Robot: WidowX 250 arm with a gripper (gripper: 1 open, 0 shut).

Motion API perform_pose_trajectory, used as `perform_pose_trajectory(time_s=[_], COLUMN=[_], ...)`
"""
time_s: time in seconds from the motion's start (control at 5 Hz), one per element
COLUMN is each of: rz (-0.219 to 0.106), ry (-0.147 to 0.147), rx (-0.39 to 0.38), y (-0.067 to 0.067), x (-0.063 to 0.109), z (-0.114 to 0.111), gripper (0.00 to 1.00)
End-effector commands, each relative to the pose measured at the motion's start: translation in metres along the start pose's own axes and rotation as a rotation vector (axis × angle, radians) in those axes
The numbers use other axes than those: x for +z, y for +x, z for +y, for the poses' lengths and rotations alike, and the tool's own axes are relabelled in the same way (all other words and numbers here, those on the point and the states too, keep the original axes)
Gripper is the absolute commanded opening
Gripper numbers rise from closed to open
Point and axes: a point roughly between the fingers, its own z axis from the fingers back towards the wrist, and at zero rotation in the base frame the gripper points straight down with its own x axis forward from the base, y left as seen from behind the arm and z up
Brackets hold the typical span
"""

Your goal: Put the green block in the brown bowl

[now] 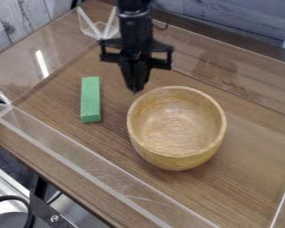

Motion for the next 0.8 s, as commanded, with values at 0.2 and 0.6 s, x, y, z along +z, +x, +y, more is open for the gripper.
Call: perform_pose_trajectory(time_s=[0.2,0.6], rz=[-0.073,-0.149], ry=[-0.010,-0.075], rx=[0.140,0.346], y=[-0.011,-0.001], x=[0.001,-0.002], z=[0.034,0.072], gripper=[1.00,1.00])
